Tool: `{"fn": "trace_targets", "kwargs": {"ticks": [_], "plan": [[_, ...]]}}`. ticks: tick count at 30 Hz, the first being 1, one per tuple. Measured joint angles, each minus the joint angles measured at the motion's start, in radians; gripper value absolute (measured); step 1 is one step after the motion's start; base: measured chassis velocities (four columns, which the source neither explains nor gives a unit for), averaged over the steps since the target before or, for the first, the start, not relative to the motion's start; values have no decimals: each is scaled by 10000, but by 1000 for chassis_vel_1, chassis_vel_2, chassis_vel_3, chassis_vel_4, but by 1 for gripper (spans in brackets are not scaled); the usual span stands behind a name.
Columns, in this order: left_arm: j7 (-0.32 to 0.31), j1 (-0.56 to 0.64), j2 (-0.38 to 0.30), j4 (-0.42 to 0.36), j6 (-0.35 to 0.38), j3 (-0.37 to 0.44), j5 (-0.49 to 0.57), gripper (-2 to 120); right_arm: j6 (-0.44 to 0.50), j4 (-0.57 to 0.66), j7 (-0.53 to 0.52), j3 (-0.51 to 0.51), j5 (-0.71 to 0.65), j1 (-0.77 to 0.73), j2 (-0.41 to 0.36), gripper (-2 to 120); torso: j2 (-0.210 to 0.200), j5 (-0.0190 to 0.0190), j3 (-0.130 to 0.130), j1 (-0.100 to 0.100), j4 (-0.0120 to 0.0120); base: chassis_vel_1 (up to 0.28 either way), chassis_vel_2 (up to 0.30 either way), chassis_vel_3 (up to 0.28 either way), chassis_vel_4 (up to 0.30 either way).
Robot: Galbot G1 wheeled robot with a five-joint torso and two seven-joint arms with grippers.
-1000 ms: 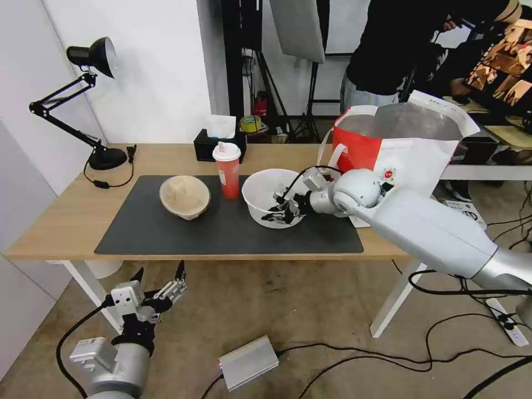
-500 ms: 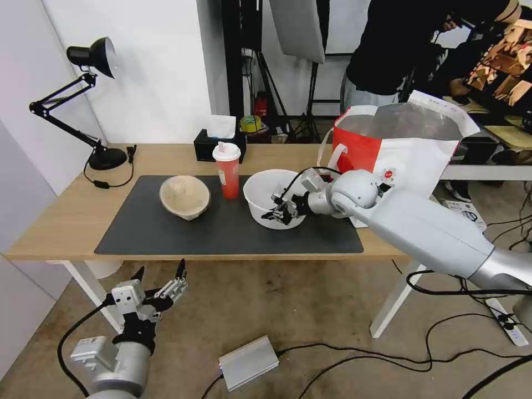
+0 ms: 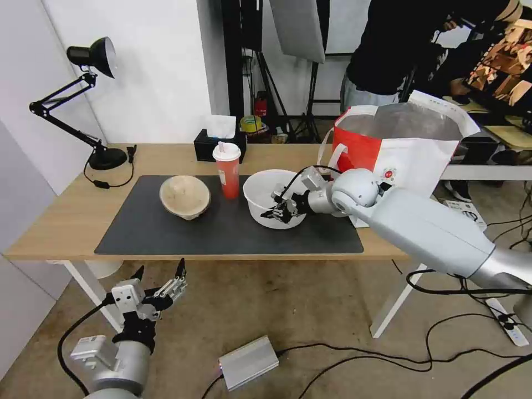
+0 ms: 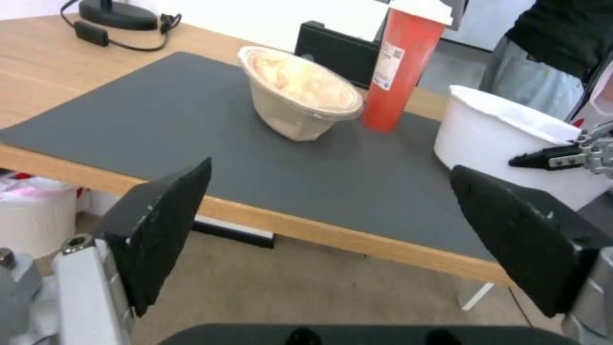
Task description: Pick up the trash from the table and place it into the takeout bag.
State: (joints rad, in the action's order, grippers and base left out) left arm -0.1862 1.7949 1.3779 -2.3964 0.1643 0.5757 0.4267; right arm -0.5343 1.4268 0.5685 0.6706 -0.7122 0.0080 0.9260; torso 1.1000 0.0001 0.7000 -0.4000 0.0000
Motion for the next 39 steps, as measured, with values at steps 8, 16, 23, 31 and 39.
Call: {"fn": "trace_targets", "kwargs": {"ticks": [8,16,23,31,39], "plan": [[0,60,-3,-54,0,13,0,100,9,251,1,-39,-33,69,-209,0,0,-2,0,0,-1,0,0,0,0],[-1,68,10,-58,0,20,-3,100,-12,478,-1,-41,-82,275,-418,0,0,-2,0,0,-1,0,0,0,0],[0,113,20,-58,-1,49,-4,100,-14,592,0,-105,-128,310,-505,0,0,-1,0,0,0,0,0,0,0],[-1,99,75,-49,-12,35,-29,100,1,709,-5,-145,-321,502,-598,0,0,-1,0,0,-1,0,0,0,0],[-5,85,65,-38,-19,40,-32,100,7,822,-16,-187,-460,785,-642,0,0,-1,-1,0,0,0,0,0,0]]}}
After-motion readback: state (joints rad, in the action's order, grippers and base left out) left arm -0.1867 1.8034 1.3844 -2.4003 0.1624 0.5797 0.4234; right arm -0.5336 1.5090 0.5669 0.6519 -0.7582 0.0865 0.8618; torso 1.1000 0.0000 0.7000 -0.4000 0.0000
